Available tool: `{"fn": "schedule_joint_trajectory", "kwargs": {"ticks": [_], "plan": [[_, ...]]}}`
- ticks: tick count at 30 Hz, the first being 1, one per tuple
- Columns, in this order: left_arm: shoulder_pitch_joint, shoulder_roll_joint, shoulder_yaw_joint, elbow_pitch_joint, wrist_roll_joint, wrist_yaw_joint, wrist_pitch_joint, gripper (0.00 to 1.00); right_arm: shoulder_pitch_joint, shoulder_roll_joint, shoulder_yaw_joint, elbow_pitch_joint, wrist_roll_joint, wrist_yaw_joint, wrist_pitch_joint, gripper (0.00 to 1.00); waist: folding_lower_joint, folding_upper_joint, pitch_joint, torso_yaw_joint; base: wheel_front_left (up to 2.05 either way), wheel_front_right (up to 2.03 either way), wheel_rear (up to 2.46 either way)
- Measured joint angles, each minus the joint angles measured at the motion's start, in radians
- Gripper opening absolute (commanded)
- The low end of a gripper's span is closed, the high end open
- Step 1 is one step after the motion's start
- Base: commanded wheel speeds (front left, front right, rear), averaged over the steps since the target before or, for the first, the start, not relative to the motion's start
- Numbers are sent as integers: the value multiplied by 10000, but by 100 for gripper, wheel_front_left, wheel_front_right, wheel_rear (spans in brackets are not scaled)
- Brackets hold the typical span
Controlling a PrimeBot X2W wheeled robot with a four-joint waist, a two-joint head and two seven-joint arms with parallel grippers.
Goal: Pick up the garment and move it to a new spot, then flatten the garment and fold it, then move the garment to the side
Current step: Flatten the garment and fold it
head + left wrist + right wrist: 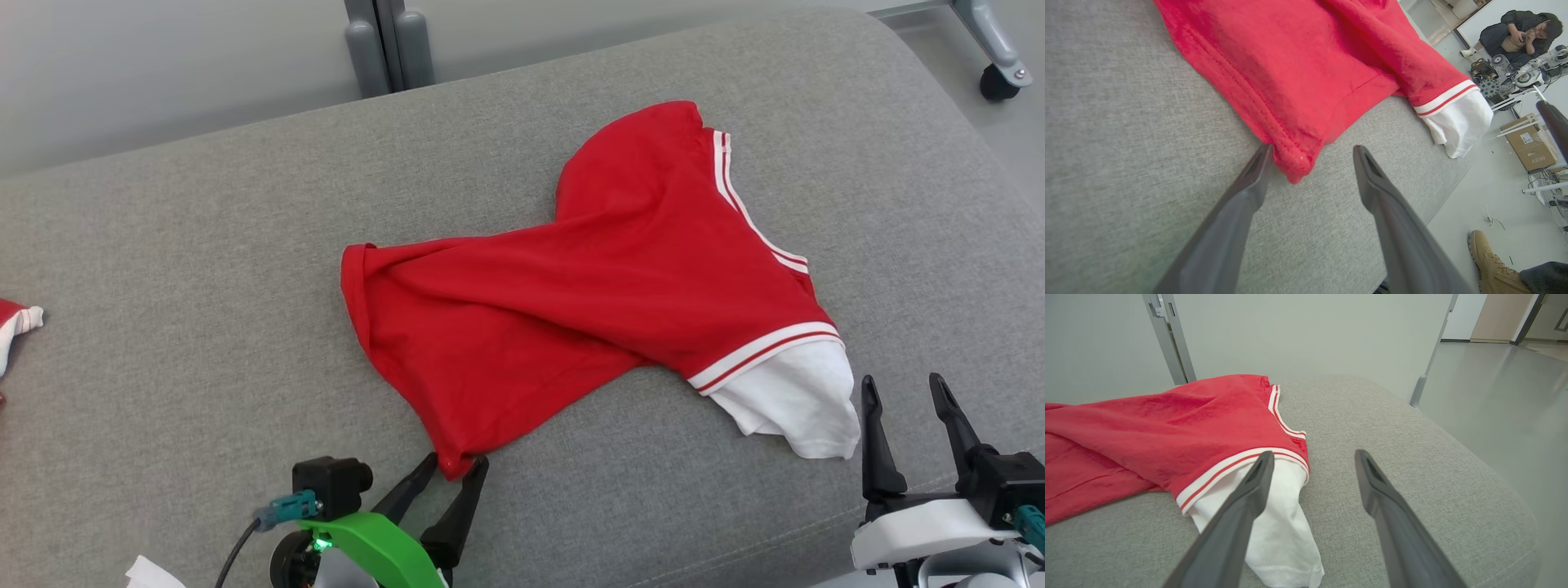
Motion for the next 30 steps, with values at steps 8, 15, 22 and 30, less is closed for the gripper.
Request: {"fn": "schedule_joint_trajectory", "kwargs": {"ticks": [8, 15, 22, 30], "plan": [[-6, 192, -52, -117, 102, 255, 203, 98, 3, -2, 25, 38, 17, 0, 0, 100, 0, 1, 17, -225, 0, 0, 0], [-93, 282, -58, 115, 426, 280, -169, 0, 6, -2, -50, 46, 81, -2, 0, 100, 0, 0, 35, -326, 0, 0, 0], [-900, 953, -86, 105, 1555, 493, -740, 0, 18, -2, -198, 52, 100, -2, 0, 100, 0, 0, -59, -213, 0, 0, 0], [-3007, 2290, -395, -508, 4194, 951, -1396, 0, 163, -2, -259, 201, 232, 0, 0, 100, 0, 0, -321, 21, 0, 0, 0]]}}
